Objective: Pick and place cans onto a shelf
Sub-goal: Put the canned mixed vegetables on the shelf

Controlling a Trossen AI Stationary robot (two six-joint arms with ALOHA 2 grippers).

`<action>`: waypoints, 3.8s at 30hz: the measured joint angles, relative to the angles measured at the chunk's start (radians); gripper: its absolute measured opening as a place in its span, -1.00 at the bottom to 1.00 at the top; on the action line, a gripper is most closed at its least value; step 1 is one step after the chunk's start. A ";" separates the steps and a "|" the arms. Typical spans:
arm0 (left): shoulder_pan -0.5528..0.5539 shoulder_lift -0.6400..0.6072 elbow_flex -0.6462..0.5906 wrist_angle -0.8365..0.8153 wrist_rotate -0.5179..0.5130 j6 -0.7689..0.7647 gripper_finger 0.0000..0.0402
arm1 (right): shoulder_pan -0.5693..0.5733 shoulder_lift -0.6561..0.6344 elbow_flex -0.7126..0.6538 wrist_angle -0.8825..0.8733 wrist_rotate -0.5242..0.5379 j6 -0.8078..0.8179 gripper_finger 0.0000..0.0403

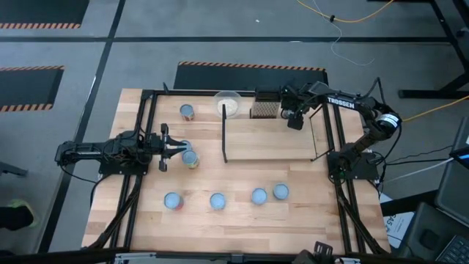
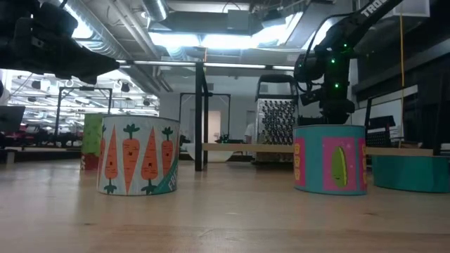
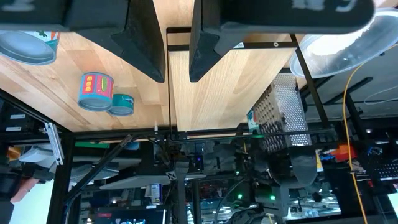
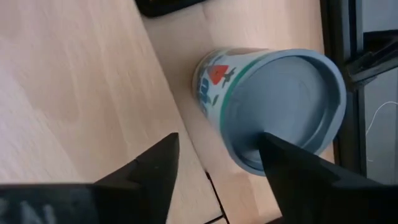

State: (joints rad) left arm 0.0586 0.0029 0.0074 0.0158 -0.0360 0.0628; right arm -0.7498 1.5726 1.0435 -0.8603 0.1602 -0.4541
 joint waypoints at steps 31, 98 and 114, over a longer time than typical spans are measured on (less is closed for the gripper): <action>0.000 0.000 0.000 0.000 0.000 0.000 -0.67 | -0.013 0.000 -0.001 0.001 0.009 0.001 -0.58; 0.000 0.000 0.000 0.000 0.000 0.000 -0.67 | 0.109 0.001 0.296 -0.531 0.003 0.001 -0.98; 0.000 0.000 0.000 0.000 0.000 0.000 -0.67 | 0.317 -0.063 0.264 -0.527 -0.132 -0.002 -0.98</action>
State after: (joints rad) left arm 0.0583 0.0026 0.0074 0.0155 -0.0360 0.0627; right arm -0.4330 1.5094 1.3073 -1.3878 0.0286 -0.4566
